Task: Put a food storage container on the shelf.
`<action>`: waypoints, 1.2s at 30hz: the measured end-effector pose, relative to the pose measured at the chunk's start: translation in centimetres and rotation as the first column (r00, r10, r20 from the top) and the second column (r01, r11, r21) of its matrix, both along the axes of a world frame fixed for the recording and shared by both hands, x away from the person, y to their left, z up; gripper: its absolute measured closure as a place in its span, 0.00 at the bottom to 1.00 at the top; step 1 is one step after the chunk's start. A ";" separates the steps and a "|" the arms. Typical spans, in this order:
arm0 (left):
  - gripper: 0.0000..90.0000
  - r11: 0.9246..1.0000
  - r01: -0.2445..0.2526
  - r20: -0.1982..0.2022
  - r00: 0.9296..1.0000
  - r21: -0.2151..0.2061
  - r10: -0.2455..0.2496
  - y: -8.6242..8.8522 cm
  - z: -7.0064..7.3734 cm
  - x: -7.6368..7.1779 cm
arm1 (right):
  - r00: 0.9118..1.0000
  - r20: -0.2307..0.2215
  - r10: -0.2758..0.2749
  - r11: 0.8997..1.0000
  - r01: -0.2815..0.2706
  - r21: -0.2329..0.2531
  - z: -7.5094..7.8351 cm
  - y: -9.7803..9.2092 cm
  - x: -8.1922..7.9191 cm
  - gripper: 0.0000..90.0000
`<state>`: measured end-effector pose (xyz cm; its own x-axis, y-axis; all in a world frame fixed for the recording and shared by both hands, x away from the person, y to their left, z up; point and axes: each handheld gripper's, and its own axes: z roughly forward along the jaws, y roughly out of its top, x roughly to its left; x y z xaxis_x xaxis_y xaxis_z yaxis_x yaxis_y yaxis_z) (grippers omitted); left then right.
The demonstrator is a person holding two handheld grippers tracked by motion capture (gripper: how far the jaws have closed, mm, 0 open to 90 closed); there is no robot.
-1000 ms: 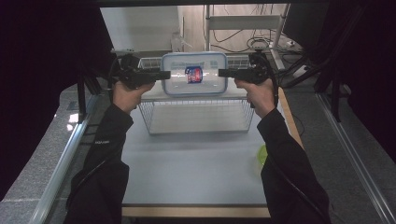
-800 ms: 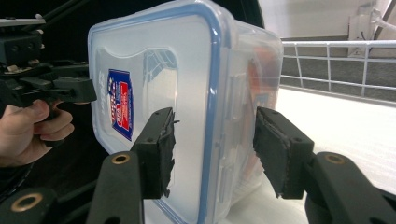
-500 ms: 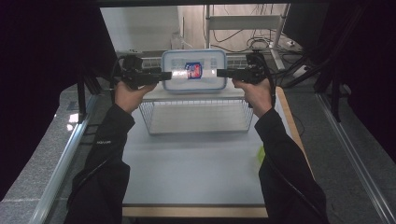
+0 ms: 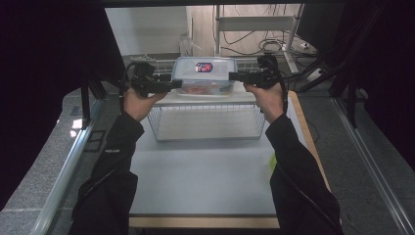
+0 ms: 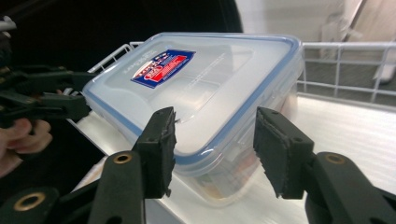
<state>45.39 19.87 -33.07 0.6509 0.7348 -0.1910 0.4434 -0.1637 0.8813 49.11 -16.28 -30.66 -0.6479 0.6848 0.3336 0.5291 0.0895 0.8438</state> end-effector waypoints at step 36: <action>0.45 0.997 -0.002 0.094 0.996 0.076 -0.005 -1.3 -2.9 -5.0 | 0.990 0.131 0.058 0.982 -0.033 -0.187 -3.4 0.2 -4.8 0.54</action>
<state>40.42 18.58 -35.98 0.6644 0.7438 -0.0727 0.3591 -0.2325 0.9039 44.31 -16.04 -34.02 -0.7103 0.6949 0.1121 0.4034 0.2713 0.8739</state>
